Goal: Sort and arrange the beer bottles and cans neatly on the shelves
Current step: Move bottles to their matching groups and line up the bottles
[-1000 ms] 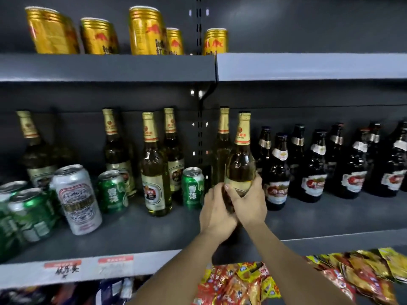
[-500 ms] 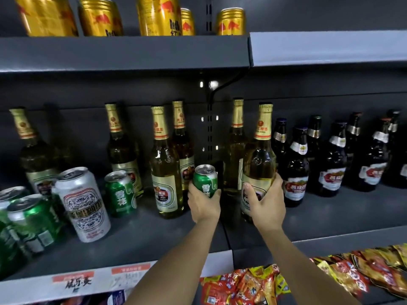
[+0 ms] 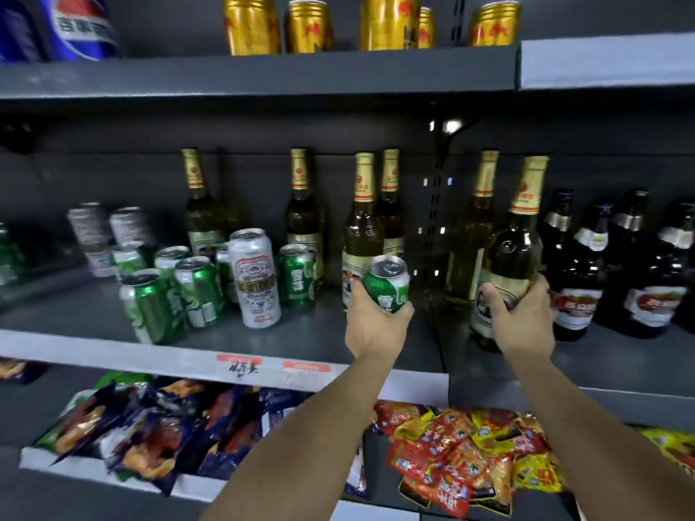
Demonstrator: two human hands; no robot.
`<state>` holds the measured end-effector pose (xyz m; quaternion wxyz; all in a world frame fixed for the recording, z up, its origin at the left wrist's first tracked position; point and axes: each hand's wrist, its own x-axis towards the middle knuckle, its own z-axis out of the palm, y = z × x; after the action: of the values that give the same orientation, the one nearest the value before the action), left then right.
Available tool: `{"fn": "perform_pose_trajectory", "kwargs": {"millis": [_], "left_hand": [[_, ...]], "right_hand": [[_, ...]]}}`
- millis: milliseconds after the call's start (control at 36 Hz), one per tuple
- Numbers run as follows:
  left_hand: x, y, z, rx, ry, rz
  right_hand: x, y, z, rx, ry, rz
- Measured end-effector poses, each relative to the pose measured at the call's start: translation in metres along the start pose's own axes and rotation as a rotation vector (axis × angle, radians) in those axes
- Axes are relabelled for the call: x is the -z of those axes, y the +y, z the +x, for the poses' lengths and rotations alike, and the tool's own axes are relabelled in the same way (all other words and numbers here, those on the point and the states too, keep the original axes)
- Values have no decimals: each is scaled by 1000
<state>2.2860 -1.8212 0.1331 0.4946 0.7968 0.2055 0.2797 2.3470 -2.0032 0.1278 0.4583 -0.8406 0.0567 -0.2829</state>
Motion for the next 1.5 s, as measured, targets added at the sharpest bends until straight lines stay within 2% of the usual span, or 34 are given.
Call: {"fn": "perform_pose_trajectory", "kwargs": {"millis": [139, 250, 639, 694, 778, 833, 972, 1028, 1111, 1194, 1306, 1361, 1500], "left_hand": [[46, -22, 6, 44, 154, 138], [75, -40, 16, 111, 250, 147], [79, -66, 33, 184, 281, 241], [76, -66, 28, 119, 367, 238], [66, -64, 19, -111, 557, 324], [59, -55, 12, -235, 599, 329], [32, -18, 0, -459, 521, 282], [17, -6, -6, -513, 410, 204], [-11, 6, -15, -431, 118, 29], [-39, 22, -16, -346, -91, -111], [-66, 55, -5, -173, -382, -293], [-75, 61, 4, -156, -387, -306], [-70, 50, 34, -158, -156, -239]], "right_hand": [[0, -4, -1, -24, -23, -9], [1, -4, -1, -27, -26, -17], [3, -5, -5, 3, -9, -55], [4, -5, -6, -5, -11, -54], [6, -6, -6, -6, -26, -49], [8, -5, -6, -9, -45, -49], [10, 2, -7, 18, -98, -78], [11, 6, -7, 10, -126, -72], [11, 7, -7, -10, -136, -55], [9, 2, -4, -38, -153, -35], [-5, -9, -7, 2, -256, -19], [-15, -17, -11, 31, -322, -22], [-43, -33, -10, 98, -432, -4]]}}
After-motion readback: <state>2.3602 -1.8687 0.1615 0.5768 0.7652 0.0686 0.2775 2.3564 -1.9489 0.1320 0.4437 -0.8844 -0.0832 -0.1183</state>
